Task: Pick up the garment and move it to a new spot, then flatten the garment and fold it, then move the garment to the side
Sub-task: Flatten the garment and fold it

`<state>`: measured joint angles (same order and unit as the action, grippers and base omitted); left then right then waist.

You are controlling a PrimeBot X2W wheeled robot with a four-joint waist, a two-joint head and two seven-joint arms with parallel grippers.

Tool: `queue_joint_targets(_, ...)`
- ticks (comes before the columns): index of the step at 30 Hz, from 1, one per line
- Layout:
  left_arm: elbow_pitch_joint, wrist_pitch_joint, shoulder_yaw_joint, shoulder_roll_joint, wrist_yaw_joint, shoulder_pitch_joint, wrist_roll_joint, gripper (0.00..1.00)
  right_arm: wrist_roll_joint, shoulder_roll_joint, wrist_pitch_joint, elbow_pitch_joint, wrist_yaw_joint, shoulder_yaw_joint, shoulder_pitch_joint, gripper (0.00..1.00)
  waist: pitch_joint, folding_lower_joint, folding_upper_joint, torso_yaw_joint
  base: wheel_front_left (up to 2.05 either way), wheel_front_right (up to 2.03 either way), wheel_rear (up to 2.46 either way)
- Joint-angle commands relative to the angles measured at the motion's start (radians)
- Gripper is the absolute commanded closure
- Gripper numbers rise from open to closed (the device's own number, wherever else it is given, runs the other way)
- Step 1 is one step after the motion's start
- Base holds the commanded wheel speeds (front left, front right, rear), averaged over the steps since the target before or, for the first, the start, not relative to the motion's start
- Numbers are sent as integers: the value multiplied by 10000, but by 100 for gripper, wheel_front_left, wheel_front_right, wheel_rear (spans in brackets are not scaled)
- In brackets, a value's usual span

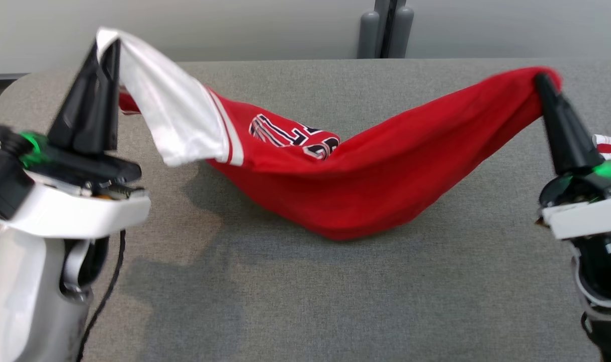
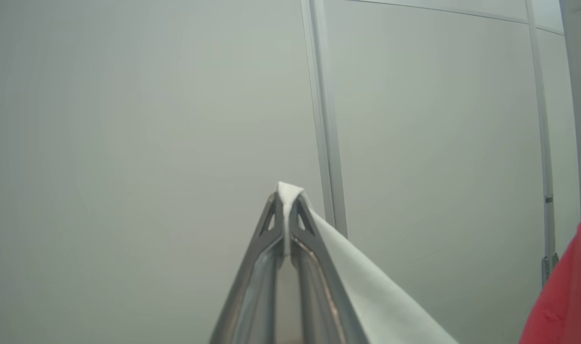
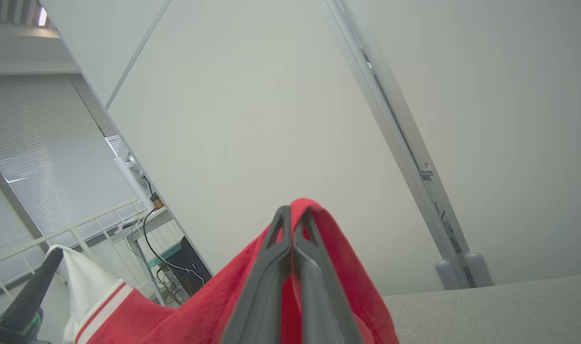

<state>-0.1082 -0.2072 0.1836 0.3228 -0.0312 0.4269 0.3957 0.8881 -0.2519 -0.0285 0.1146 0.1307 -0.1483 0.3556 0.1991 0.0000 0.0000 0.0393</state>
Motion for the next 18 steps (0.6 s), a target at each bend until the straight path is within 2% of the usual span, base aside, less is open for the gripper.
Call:
queue_joint_targets(1, -161, 97, -20, 76, -31, 414, -93, 100, 137, -122, -120, 157, 2, 121, 225, 100, -111, 0, 0, -22, 0, 0, 0)
queue_joint_targets(10, -969, 934, -256, 355, 171, 2315, -169, 100, -547, -765, -289, 1196, 2, 1108, 1020, 100, -532, 0, 0, -258, 0, 0, 0)
queue_joint_targets(18, -1142, 1537, -354, 603, 112, 3419, -49, 100, -1291, -755, 249, 1797, 2, 2022, 1206, 100, -750, 0, 0, -344, 0, 0, 0)
